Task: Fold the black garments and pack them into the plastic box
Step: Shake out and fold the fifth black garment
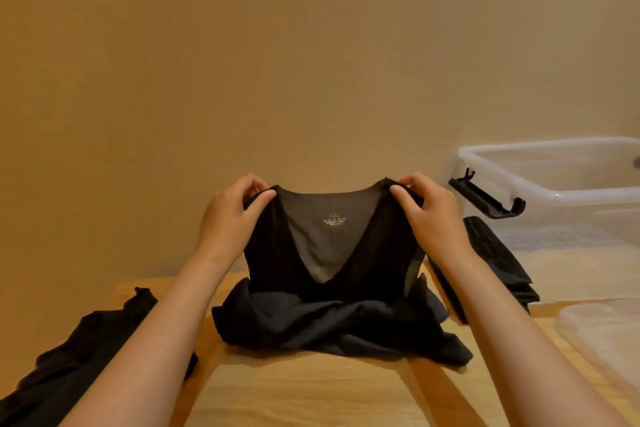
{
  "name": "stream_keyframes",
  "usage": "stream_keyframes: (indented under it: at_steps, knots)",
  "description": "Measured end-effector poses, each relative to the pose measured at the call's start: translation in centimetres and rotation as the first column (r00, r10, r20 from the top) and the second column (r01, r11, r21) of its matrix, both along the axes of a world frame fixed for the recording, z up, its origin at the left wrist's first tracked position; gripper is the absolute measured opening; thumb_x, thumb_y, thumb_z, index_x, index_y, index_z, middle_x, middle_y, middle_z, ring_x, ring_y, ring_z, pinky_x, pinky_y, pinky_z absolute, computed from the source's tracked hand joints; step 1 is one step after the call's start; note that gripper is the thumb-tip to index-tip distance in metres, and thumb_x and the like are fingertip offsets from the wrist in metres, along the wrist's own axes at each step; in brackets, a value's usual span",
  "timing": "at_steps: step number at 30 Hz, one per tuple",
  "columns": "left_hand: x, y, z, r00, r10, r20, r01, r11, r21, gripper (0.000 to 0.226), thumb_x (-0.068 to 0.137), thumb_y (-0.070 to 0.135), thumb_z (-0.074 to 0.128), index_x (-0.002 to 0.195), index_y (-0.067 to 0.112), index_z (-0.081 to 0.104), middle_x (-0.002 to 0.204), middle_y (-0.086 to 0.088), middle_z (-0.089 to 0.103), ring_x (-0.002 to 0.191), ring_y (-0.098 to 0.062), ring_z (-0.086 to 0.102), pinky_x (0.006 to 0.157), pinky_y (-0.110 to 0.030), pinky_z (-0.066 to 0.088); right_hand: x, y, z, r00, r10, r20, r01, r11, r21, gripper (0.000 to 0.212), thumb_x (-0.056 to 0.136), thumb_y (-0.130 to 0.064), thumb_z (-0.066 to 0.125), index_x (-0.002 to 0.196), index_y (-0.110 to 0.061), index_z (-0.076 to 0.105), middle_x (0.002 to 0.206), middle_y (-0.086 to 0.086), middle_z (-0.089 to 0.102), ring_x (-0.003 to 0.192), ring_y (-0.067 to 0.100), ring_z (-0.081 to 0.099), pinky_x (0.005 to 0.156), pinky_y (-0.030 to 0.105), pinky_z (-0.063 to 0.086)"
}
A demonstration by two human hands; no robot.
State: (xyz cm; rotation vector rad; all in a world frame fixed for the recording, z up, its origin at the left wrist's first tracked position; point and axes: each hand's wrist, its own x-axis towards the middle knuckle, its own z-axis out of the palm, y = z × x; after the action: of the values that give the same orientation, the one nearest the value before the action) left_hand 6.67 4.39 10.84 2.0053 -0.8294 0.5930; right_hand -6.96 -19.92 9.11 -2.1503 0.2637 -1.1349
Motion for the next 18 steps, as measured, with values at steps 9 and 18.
stream_keyframes:
  at_steps: [9, 18]
  knots:
    - [-3.2, 2.0, 15.0, 0.954, 0.081, 0.288, -0.045, 0.99, -0.131, 0.014, 0.095, 0.032, 0.058, 0.091, 0.02, 0.064, 0.076, 0.003, 0.062, 0.069, -0.015, 0.056, 0.06, -0.031, 0.041, -4.4, 0.0, 14.1, 0.951, -0.045, 0.307, 0.099, 0.982, -0.161, 0.017, 0.096, -0.03, 0.057, 0.099, -0.015, 0.065, 0.087, -0.002, 0.067, 0.083, 0.021, 0.064, 0.068, 0.045, 0.053]
    - [-9.3, 5.7, 21.1, 0.944, 0.024, 0.33, -0.006, 0.999, -0.054, 0.017, 0.091, 0.036, 0.064, 0.083, 0.021, 0.064, 0.07, -0.002, 0.062, 0.066, -0.019, 0.055, 0.061, -0.034, 0.042, -10.9, 2.6, 20.4, 0.919, -0.083, 0.386, 0.2, 0.94, -0.275, 0.022, 0.096, -0.034, 0.057, 0.104, -0.016, 0.067, 0.095, 0.008, 0.072, 0.084, 0.025, 0.066, 0.069, 0.045, 0.056]
